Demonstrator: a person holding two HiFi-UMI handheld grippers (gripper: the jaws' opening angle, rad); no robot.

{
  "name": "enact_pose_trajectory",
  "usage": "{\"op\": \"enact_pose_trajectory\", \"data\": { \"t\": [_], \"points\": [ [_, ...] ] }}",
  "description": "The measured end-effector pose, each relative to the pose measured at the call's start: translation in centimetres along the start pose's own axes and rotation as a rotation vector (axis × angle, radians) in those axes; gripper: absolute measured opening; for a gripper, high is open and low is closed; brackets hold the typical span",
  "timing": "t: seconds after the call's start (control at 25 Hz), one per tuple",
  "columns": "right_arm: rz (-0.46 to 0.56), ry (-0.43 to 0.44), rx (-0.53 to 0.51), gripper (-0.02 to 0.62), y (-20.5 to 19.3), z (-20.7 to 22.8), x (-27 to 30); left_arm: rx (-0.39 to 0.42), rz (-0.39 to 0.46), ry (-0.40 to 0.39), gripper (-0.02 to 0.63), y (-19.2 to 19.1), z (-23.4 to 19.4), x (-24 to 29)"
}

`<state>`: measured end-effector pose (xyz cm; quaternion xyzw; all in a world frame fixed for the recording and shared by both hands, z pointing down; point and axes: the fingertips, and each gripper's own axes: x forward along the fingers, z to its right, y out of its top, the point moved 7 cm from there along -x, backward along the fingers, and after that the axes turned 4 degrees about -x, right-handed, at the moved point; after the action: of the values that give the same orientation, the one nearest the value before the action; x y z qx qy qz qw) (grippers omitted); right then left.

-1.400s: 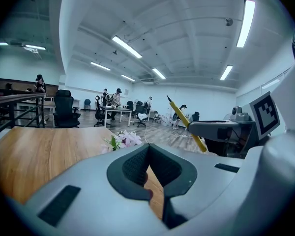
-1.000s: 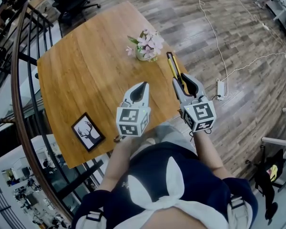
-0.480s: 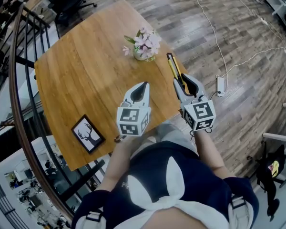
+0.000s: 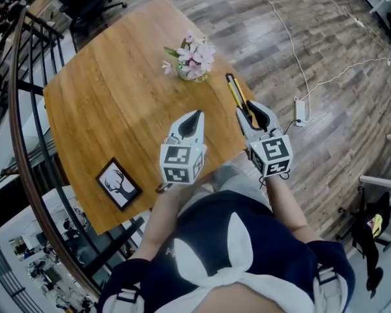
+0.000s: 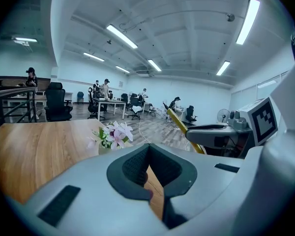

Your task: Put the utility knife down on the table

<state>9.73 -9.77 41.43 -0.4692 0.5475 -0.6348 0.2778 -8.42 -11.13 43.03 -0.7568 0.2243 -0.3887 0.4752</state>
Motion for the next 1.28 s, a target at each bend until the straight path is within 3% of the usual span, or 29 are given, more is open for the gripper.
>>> {"op": "enact_pose_trajectory", "data": {
  "t": [1.28],
  "points": [
    [-0.096,0.042,-0.012,0.115,-4.2,3.4,2.8,-0.021,-0.043,0.039,0.017,-1.2,-0.2,3.6]
  ]
}}
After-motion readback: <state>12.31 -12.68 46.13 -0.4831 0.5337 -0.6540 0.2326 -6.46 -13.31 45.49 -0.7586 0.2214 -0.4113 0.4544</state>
